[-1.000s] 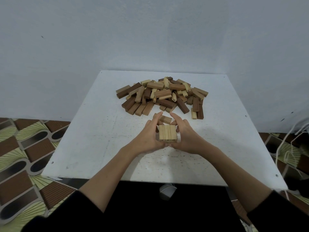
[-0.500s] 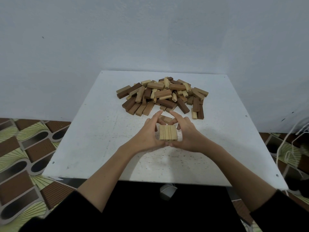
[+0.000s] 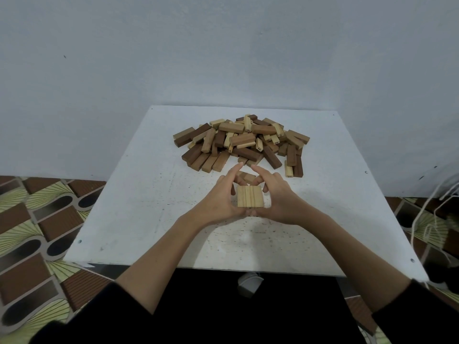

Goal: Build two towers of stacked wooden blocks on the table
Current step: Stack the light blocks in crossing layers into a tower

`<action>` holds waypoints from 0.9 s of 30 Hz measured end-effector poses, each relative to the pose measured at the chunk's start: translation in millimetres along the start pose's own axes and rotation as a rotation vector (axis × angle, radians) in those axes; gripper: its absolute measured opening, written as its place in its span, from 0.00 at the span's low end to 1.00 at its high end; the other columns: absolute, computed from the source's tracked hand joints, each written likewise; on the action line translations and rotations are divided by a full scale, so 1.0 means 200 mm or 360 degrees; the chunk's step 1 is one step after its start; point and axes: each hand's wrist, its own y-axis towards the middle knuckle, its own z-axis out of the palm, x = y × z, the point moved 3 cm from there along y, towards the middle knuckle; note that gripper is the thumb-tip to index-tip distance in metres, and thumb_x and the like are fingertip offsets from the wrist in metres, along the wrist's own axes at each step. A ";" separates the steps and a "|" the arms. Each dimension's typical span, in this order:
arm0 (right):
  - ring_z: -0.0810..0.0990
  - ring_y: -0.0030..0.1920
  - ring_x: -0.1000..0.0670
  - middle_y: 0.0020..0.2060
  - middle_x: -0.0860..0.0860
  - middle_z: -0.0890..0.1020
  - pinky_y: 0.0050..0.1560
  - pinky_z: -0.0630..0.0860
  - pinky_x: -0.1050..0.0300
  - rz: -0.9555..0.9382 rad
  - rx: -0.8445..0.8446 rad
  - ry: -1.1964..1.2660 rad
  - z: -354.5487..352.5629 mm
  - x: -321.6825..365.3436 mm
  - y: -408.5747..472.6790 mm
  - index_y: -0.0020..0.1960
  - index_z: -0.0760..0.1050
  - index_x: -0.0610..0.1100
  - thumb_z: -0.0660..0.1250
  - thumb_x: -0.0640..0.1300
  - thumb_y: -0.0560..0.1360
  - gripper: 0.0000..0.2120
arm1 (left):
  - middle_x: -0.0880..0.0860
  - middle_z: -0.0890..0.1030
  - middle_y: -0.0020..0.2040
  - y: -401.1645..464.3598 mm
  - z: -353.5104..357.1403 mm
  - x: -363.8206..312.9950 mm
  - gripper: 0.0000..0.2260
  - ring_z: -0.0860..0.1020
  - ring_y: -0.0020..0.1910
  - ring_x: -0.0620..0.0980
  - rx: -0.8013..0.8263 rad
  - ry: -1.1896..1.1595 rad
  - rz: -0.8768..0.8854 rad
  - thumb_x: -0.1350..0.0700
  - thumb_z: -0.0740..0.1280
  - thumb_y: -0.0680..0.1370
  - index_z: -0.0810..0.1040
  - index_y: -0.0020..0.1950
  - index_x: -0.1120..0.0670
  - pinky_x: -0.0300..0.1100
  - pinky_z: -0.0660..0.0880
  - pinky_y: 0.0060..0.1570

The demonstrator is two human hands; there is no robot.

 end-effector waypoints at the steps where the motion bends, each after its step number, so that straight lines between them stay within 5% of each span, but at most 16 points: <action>1: 0.62 0.50 0.55 0.60 0.49 0.72 0.52 0.63 0.57 0.0004 0.0003 -0.0003 0.00 0.00 0.00 0.75 0.52 0.44 0.77 0.52 0.65 0.49 | 0.50 0.72 0.58 0.00 0.00 0.00 0.49 0.68 0.47 0.45 0.0000 0.0001 0.0000 0.54 0.79 0.66 0.50 0.77 0.49 0.35 0.68 0.47; 8: 0.61 0.50 0.56 0.62 0.49 0.71 0.52 0.62 0.58 0.0020 0.0037 -0.0005 0.01 -0.02 0.01 0.75 0.52 0.44 0.77 0.53 0.65 0.49 | 0.50 0.72 0.59 0.00 0.00 0.00 0.49 0.67 0.47 0.44 0.0009 0.0002 0.0006 0.53 0.79 0.66 0.50 0.77 0.49 0.35 0.67 0.46; 11: 0.62 0.54 0.55 0.61 0.51 0.70 0.56 0.65 0.55 0.0038 0.0063 0.0010 -0.03 -0.02 0.00 0.75 0.52 0.46 0.77 0.56 0.64 0.50 | 0.45 0.70 0.60 -0.01 -0.01 0.00 0.50 0.66 0.50 0.36 0.0041 0.0026 0.0016 0.49 0.78 0.66 0.48 0.77 0.48 0.29 0.64 0.46; 16: 0.68 0.53 0.50 0.55 0.51 0.73 0.51 0.64 0.61 0.0194 -0.0284 0.0109 -0.16 -0.12 0.00 0.68 0.67 0.44 0.72 0.46 0.72 0.28 | 0.39 0.71 0.59 -0.03 -0.08 0.01 0.41 0.67 0.47 0.39 -0.0033 -0.0135 -0.0023 0.44 0.72 0.71 0.52 0.77 0.46 0.32 0.64 0.43; 20: 0.73 0.51 0.39 0.46 0.42 0.78 0.45 0.60 0.60 0.0443 -0.0561 -0.0309 -0.18 -0.30 0.08 0.51 0.77 0.36 0.63 0.36 0.75 0.07 | 0.38 0.73 0.56 0.00 -0.11 0.03 0.28 0.68 0.46 0.42 -0.0140 -0.0143 -0.0027 0.49 0.66 0.77 0.60 0.74 0.47 0.34 0.65 0.44; 27: 0.69 0.58 0.45 0.56 0.46 0.74 0.53 0.68 0.53 0.0699 -0.0412 -0.0944 -0.15 -0.27 0.13 0.57 0.74 0.40 0.61 0.45 0.78 0.12 | 0.45 0.75 0.53 0.09 -0.12 0.03 0.16 0.69 0.47 0.44 -0.0244 -0.0040 0.0040 0.57 0.66 0.78 0.70 0.64 0.46 0.33 0.66 0.45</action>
